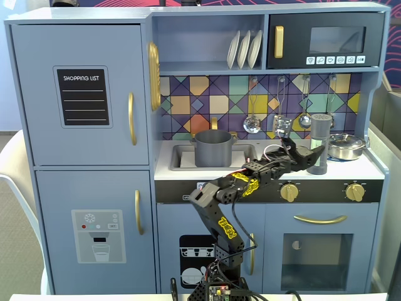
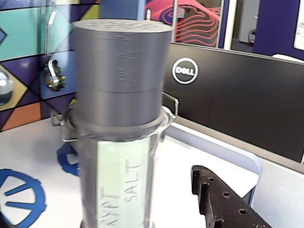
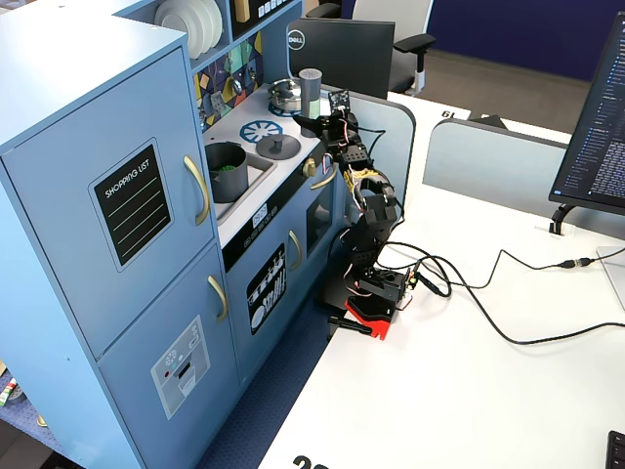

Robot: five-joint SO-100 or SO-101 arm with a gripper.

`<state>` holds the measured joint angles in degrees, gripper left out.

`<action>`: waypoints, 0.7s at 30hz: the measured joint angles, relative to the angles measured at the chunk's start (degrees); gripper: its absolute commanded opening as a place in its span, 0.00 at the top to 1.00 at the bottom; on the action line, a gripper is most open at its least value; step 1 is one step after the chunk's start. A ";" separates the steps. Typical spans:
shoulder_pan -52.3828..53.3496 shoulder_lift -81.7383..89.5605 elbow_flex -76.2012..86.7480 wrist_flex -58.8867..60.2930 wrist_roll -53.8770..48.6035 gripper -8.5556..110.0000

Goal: Put salt in the gray recipient

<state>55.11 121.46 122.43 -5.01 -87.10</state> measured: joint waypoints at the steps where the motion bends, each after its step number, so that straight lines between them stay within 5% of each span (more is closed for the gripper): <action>1: 0.00 -1.41 -1.14 0.00 0.00 0.38; 21: -1.32 -28.56 -27.60 0.62 2.02 0.44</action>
<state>53.79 92.90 94.83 -4.39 -85.08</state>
